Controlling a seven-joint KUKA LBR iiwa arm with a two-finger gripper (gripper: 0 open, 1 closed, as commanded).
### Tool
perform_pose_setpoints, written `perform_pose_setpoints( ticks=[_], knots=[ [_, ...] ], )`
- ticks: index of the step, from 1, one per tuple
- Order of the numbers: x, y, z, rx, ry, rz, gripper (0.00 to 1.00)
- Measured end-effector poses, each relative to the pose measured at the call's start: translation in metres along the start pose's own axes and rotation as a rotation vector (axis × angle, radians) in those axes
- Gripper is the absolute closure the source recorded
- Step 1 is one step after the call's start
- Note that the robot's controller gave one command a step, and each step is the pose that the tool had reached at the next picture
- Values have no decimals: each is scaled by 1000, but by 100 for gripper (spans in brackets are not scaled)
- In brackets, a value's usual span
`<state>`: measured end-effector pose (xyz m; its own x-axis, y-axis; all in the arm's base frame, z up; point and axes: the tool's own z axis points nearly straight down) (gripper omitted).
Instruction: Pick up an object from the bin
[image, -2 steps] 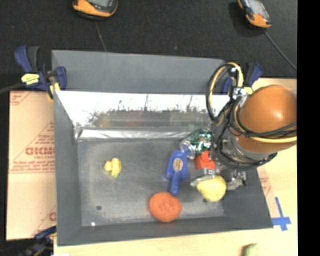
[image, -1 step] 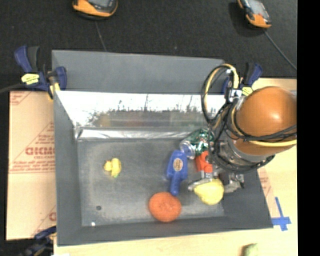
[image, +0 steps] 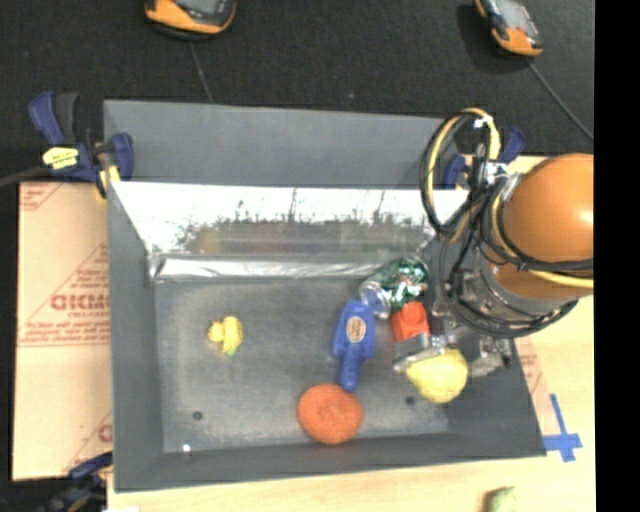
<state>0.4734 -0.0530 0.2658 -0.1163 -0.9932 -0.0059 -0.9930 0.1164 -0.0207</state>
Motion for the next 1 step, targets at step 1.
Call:
perform_pose_setpoints(
  ticks=[1],
  knots=[
    [-20,4,24,-12,-4,-260,0]
  ],
)
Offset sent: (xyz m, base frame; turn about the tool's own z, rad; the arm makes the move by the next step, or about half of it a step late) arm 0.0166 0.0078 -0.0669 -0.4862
